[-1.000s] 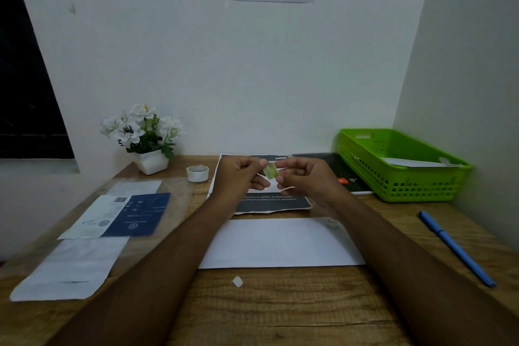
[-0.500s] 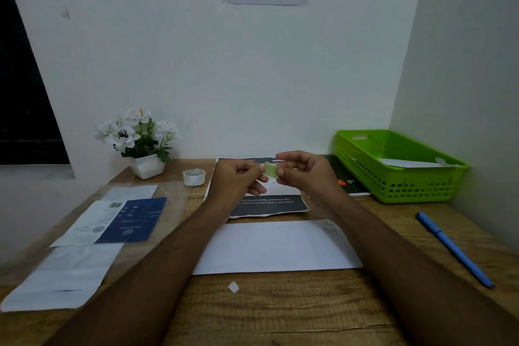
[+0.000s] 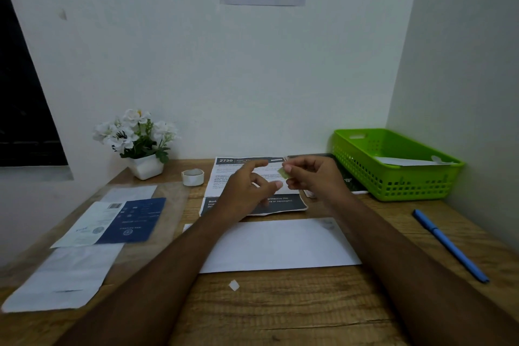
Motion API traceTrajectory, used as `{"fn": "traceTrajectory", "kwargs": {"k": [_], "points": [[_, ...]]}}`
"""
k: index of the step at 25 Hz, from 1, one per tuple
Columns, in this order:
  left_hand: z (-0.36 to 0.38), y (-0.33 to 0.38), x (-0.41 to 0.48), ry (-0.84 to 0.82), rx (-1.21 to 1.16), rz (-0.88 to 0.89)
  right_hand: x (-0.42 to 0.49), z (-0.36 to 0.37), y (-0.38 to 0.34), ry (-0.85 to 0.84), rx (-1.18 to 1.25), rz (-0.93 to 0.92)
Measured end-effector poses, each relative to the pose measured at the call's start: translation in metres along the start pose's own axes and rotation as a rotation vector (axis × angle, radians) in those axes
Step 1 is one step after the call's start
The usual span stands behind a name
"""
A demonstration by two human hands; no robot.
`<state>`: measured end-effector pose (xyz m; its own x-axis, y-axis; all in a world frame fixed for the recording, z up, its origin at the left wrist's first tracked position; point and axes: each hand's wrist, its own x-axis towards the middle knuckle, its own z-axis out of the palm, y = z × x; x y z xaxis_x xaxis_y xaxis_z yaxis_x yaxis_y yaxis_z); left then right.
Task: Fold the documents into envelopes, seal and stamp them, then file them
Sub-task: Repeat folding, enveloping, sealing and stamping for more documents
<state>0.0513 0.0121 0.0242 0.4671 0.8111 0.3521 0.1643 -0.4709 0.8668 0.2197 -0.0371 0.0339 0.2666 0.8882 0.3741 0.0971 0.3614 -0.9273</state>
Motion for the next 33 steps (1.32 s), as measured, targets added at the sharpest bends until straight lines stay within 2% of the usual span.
{"fn": "traceTrajectory", "kwargs": {"k": [2, 4, 7, 11, 14, 18, 22, 27, 33], "points": [[0.006, 0.0, -0.007, -0.089, 0.157, 0.044, -0.003, -0.003, 0.001, 0.101, -0.004, 0.033], [0.015, 0.001, -0.015, -0.207, 0.283, 0.175, -0.009, -0.008, 0.0, 0.211, -0.023, 0.061], [0.032, 0.009, -0.025, -0.316, 0.363, 0.268, -0.03, -0.032, -0.007, 0.32, -0.116, 0.079], [0.047, 0.013, -0.024, -0.403, 0.434, 0.253, -0.076, -0.075, -0.012, 0.247, -0.256, 0.205], [0.052, 0.022, -0.01, -0.481, 0.403, 0.128, -0.09, -0.084, -0.016, 0.195, -0.274, 0.246], [0.058, 0.032, 0.006, -0.575, 0.487, 0.012, -0.088, -0.075, -0.017, 0.131, -0.344, 0.25], [0.06, 0.026, 0.008, -0.569, 0.41, -0.01, -0.086, -0.071, -0.014, 0.023, -0.366, 0.247], [0.067, 0.02, -0.003, -0.437, 0.261, 0.033, -0.088, -0.067, -0.017, -0.047, -0.31, 0.214], [0.064, 0.021, -0.007, -0.306, 0.191, 0.051, -0.092, -0.066, -0.02, 0.025, -0.281, 0.231]]}}
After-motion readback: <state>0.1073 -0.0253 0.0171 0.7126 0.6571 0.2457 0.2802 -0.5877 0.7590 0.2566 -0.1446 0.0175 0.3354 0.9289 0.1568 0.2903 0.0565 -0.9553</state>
